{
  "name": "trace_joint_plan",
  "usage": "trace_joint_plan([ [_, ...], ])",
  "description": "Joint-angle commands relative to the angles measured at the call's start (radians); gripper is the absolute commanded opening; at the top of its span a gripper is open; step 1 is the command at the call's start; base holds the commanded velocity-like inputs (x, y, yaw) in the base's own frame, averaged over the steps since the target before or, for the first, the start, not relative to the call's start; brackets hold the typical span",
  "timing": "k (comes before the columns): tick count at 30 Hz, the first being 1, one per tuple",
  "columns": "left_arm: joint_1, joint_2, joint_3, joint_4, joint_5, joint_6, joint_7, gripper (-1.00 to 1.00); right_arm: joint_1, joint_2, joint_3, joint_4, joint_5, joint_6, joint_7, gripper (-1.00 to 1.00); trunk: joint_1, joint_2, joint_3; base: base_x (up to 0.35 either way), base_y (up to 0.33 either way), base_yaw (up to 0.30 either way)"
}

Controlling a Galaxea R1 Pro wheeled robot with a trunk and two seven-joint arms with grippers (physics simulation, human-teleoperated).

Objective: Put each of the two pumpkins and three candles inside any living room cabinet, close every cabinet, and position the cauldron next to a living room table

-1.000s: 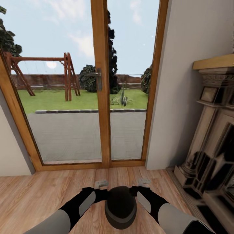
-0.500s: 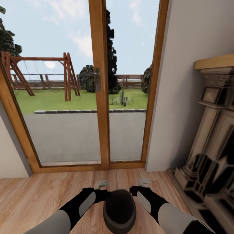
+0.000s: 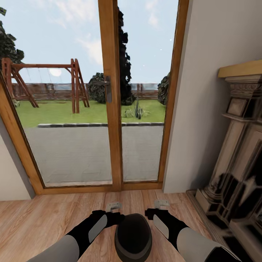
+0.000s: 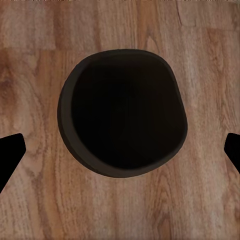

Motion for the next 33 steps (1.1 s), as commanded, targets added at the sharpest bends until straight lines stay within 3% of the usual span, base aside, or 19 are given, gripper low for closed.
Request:
trace_joint_plan([
  [1, -0.001, 0.001, -0.006, -0.002, 0.011, 0.001, 0.009, 1.00, -0.001, -0.001, 0.009, -0.002, -0.006, 0.005, -0.006, 1.00, 0.000, -0.001, -0.001, 0.001, -0.001, 0.000],
  [9, -0.001, 0.000, -0.006, -0.007, 0.012, -0.001, 0.009, 1.00, -0.001, -0.001, 0.009, 0.000, -0.004, 0.007, 0.058, 1.00, 0.027, -0.050, -0.023, 0.000, 0.000, 0.000],
  [33, -0.001, 0.001, -0.006, -0.007, 0.011, -0.003, 0.010, 1.00, -0.002, -0.002, 0.009, -0.013, -0.001, -0.017, 0.067, 1.00, 0.119, -0.218, -0.098, 0.000, 0.000, 0.000],
])
